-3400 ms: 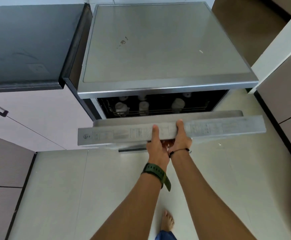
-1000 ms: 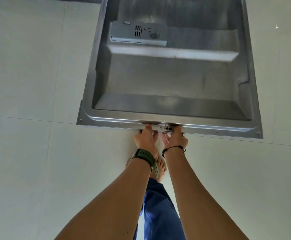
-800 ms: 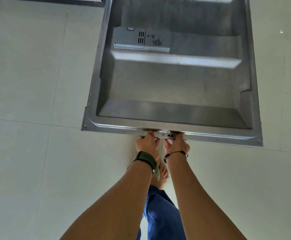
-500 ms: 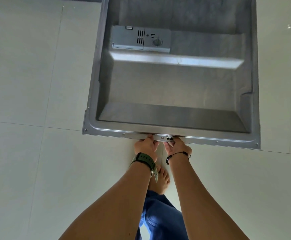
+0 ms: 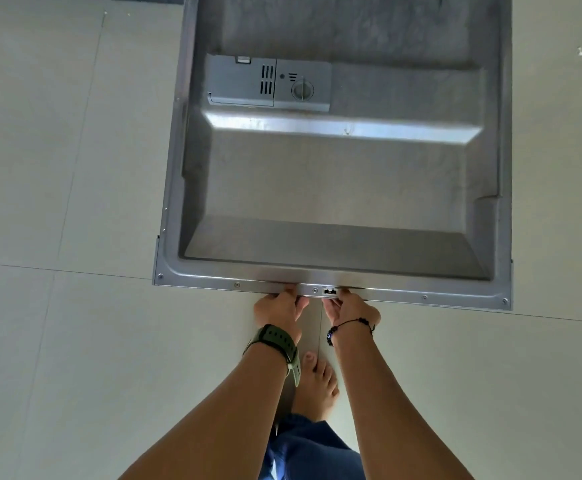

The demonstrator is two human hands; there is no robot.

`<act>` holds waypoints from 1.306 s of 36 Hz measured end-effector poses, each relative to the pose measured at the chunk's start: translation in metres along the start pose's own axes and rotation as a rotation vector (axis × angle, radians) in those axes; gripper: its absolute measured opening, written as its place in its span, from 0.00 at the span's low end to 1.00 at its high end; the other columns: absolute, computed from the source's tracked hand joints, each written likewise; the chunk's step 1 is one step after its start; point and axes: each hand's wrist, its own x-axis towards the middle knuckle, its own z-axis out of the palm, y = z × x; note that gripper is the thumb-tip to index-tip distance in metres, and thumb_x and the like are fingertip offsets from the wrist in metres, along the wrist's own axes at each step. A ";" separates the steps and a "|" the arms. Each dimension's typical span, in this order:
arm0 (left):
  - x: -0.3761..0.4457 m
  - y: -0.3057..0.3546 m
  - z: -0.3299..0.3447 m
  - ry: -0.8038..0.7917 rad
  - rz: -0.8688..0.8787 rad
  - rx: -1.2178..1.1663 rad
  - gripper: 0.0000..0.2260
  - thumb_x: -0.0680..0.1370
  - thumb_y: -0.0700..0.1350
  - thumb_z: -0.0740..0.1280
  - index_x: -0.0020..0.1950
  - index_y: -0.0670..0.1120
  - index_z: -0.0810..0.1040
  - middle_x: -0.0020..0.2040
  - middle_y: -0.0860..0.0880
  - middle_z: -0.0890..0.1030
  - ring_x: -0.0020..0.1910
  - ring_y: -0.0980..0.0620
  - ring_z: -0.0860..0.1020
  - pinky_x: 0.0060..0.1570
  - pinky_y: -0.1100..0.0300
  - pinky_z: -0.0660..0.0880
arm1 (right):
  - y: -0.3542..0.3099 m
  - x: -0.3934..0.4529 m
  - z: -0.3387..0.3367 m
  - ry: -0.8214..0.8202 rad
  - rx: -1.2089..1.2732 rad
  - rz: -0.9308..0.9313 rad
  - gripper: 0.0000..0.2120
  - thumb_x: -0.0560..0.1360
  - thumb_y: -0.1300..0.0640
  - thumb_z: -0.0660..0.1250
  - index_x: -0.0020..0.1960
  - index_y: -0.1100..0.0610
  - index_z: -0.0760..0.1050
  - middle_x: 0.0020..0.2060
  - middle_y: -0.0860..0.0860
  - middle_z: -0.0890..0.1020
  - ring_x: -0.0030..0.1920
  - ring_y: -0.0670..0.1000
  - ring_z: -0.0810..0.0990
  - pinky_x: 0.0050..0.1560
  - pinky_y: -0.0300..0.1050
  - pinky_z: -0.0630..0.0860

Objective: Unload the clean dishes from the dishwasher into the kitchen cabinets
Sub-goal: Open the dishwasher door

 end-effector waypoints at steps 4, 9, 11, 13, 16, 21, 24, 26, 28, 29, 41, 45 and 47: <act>0.001 -0.004 0.000 0.151 0.006 0.073 0.07 0.77 0.41 0.66 0.42 0.38 0.77 0.38 0.44 0.84 0.33 0.53 0.80 0.31 0.66 0.74 | -0.001 -0.007 -0.002 -0.003 0.042 -0.024 0.04 0.72 0.72 0.67 0.43 0.71 0.72 0.39 0.62 0.78 0.42 0.58 0.80 0.44 0.49 0.80; -0.013 0.004 -0.004 0.125 0.086 0.262 0.05 0.77 0.36 0.62 0.42 0.39 0.76 0.28 0.48 0.79 0.37 0.46 0.77 0.47 0.57 0.77 | -0.003 -0.015 -0.017 -0.150 -0.235 -0.041 0.12 0.78 0.67 0.59 0.36 0.62 0.67 0.32 0.57 0.76 0.21 0.46 0.79 0.33 0.38 0.80; -0.021 0.009 -0.009 0.127 0.109 0.350 0.06 0.76 0.33 0.62 0.43 0.37 0.78 0.35 0.40 0.80 0.42 0.44 0.79 0.55 0.52 0.77 | -0.004 -0.025 -0.024 -0.164 -0.358 -0.073 0.12 0.79 0.68 0.57 0.37 0.62 0.69 0.24 0.54 0.77 0.21 0.46 0.78 0.40 0.42 0.79; -0.035 0.017 -0.014 0.180 0.127 0.457 0.06 0.72 0.33 0.64 0.45 0.34 0.80 0.44 0.35 0.82 0.48 0.41 0.81 0.56 0.50 0.77 | -0.006 -0.041 -0.027 -0.180 -0.482 -0.130 0.08 0.78 0.68 0.58 0.43 0.67 0.73 0.25 0.53 0.76 0.30 0.52 0.78 0.51 0.48 0.77; -0.064 0.034 -0.017 0.206 0.206 0.466 0.10 0.70 0.32 0.63 0.30 0.41 0.79 0.37 0.38 0.83 0.38 0.43 0.80 0.47 0.53 0.78 | -0.017 -0.076 -0.029 -0.180 -0.505 -0.185 0.09 0.77 0.68 0.59 0.40 0.66 0.73 0.27 0.54 0.76 0.36 0.56 0.75 0.52 0.50 0.76; -0.103 0.074 -0.016 0.195 0.244 0.417 0.07 0.68 0.33 0.66 0.43 0.37 0.81 0.38 0.41 0.83 0.41 0.42 0.80 0.47 0.53 0.79 | -0.057 -0.132 -0.018 -0.158 -0.436 -0.248 0.12 0.76 0.70 0.59 0.35 0.63 0.70 0.26 0.56 0.77 0.33 0.56 0.75 0.38 0.47 0.77; -0.142 0.114 -0.008 0.180 0.300 0.407 0.04 0.67 0.31 0.63 0.38 0.34 0.77 0.28 0.42 0.75 0.31 0.42 0.72 0.36 0.55 0.74 | -0.087 -0.171 -0.002 -0.176 -0.452 -0.317 0.10 0.76 0.71 0.58 0.37 0.67 0.71 0.21 0.54 0.77 0.32 0.56 0.75 0.33 0.44 0.77; -0.160 0.140 0.000 0.156 0.313 0.361 0.10 0.67 0.31 0.62 0.27 0.40 0.74 0.26 0.42 0.73 0.30 0.42 0.70 0.32 0.56 0.71 | -0.109 -0.196 0.014 -0.178 -0.430 -0.357 0.11 0.76 0.71 0.58 0.36 0.67 0.72 0.24 0.56 0.76 0.31 0.56 0.74 0.30 0.42 0.76; -0.176 0.169 0.008 0.096 0.318 0.305 0.12 0.68 0.32 0.63 0.28 0.45 0.76 0.29 0.44 0.77 0.34 0.45 0.76 0.40 0.54 0.78 | -0.132 -0.219 0.033 -0.175 -0.374 -0.378 0.08 0.74 0.72 0.60 0.38 0.69 0.75 0.25 0.57 0.77 0.30 0.56 0.75 0.29 0.43 0.77; -0.186 0.185 0.014 0.060 0.323 0.278 0.09 0.69 0.32 0.65 0.33 0.45 0.78 0.32 0.44 0.79 0.38 0.45 0.79 0.47 0.51 0.79 | -0.143 -0.231 0.042 -0.179 -0.335 -0.387 0.07 0.74 0.73 0.61 0.39 0.70 0.75 0.25 0.58 0.77 0.29 0.56 0.75 0.28 0.43 0.78; -0.289 0.372 0.117 -0.394 0.657 0.268 0.11 0.77 0.27 0.56 0.39 0.39 0.70 0.34 0.44 0.72 0.31 0.51 0.73 0.31 0.64 0.72 | -0.296 -0.341 0.151 -0.377 -0.268 -0.694 0.09 0.73 0.70 0.60 0.36 0.66 0.75 0.28 0.57 0.78 0.23 0.46 0.77 0.21 0.31 0.71; -0.294 0.427 0.163 -0.385 0.774 0.326 0.08 0.75 0.31 0.65 0.39 0.41 0.77 0.39 0.44 0.80 0.40 0.49 0.81 0.46 0.58 0.79 | -0.358 -0.355 0.187 -0.442 -0.224 -0.697 0.09 0.75 0.68 0.61 0.38 0.70 0.74 0.26 0.54 0.77 0.26 0.48 0.75 0.28 0.36 0.76; -0.294 0.452 0.185 -0.424 0.759 0.263 0.06 0.77 0.34 0.63 0.44 0.40 0.78 0.40 0.46 0.78 0.40 0.49 0.79 0.49 0.57 0.77 | -0.387 -0.361 0.201 -0.475 -0.186 -0.701 0.12 0.77 0.65 0.61 0.34 0.61 0.72 0.23 0.50 0.78 0.27 0.46 0.75 0.31 0.37 0.77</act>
